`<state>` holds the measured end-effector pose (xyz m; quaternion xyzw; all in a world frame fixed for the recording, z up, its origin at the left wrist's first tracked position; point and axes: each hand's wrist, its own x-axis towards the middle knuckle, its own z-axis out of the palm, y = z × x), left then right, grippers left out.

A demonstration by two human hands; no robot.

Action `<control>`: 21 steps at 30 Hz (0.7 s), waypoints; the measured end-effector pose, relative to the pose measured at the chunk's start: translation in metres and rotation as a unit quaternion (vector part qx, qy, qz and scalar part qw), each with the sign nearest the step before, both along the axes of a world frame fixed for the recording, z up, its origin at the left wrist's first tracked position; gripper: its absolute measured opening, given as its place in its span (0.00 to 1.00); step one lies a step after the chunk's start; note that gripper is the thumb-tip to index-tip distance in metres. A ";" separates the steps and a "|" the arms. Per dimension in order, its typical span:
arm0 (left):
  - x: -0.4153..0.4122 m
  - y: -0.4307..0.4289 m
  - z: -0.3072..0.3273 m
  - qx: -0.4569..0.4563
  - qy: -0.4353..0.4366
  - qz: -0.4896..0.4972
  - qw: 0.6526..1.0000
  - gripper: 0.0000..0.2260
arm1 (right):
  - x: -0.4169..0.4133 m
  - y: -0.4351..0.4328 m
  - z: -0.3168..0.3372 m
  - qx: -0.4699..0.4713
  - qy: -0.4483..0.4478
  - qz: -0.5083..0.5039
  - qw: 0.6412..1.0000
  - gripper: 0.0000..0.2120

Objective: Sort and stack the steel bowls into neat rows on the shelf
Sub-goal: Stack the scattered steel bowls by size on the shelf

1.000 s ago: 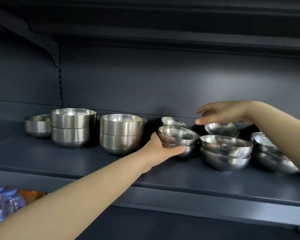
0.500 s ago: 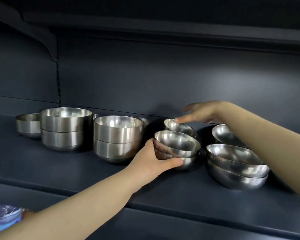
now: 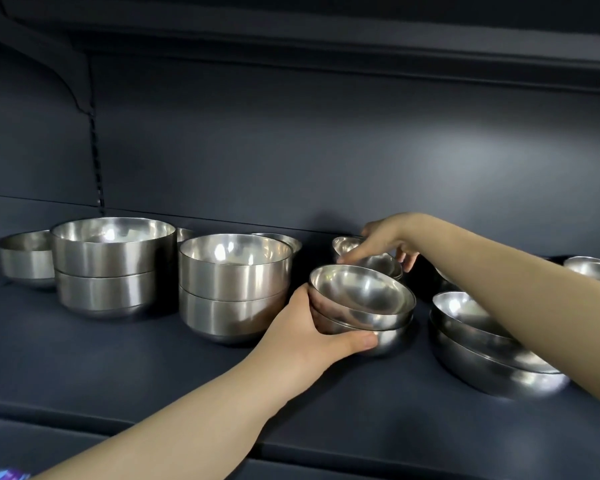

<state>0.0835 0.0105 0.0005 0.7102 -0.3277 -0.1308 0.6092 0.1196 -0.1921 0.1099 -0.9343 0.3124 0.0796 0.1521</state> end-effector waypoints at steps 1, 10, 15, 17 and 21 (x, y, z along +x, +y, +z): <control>0.000 0.000 0.000 0.000 -0.001 0.001 1.000 0.21 | 0.000 -0.001 0.000 0.004 -0.002 -0.002 1.000 0.45; -0.001 0.001 0.001 0.001 -0.003 -0.004 1.000 0.21 | 0.000 -0.002 0.002 -0.016 -0.020 0.006 1.000 0.37; 0.001 0.000 0.000 0.005 -0.009 -0.006 1.000 0.20 | -0.003 -0.004 0.002 -0.012 -0.028 0.008 0.999 0.38; 0.001 0.000 -0.001 0.008 -0.007 -0.006 1.000 0.20 | -0.003 -0.005 0.002 -0.010 -0.032 0.010 0.999 0.40; 0.001 -0.001 -0.002 0.013 -0.009 -0.005 1.000 0.20 | -0.010 -0.003 0.008 0.007 -0.037 0.028 0.999 0.48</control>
